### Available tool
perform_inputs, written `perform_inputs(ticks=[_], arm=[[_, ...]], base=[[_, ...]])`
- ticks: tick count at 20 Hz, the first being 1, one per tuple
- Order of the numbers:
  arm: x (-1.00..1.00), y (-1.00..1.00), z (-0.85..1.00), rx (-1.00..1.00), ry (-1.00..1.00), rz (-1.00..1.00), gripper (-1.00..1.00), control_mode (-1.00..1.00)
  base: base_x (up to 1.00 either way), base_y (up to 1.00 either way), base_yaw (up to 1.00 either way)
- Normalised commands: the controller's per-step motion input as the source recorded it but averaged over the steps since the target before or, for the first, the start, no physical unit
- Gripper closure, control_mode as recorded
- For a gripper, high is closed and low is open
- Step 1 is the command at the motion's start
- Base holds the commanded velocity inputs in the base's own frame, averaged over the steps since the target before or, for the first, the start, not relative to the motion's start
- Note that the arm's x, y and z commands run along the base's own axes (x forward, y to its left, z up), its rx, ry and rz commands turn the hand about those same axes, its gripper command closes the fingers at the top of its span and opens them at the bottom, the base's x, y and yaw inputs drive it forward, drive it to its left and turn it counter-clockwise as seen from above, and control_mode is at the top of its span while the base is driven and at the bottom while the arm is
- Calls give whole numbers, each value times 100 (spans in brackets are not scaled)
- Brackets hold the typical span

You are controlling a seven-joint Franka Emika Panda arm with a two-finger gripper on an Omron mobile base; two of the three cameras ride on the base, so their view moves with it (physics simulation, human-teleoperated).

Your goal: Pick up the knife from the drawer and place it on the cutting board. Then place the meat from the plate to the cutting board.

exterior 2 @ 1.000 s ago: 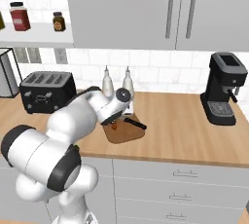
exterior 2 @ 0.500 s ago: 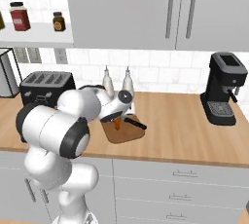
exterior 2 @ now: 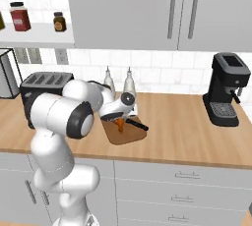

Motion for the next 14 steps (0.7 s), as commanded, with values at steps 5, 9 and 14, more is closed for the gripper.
perform_inputs(ticks=[5,9,14], arm=[[10,-5,0,0,0,1,-100,-100],[-5,-9,18,0,0,0,-100,-100],[-32,-3,87,0,0,0,-100,-100]], base=[[0,0,0],[0,0,0],[0,0,0]])
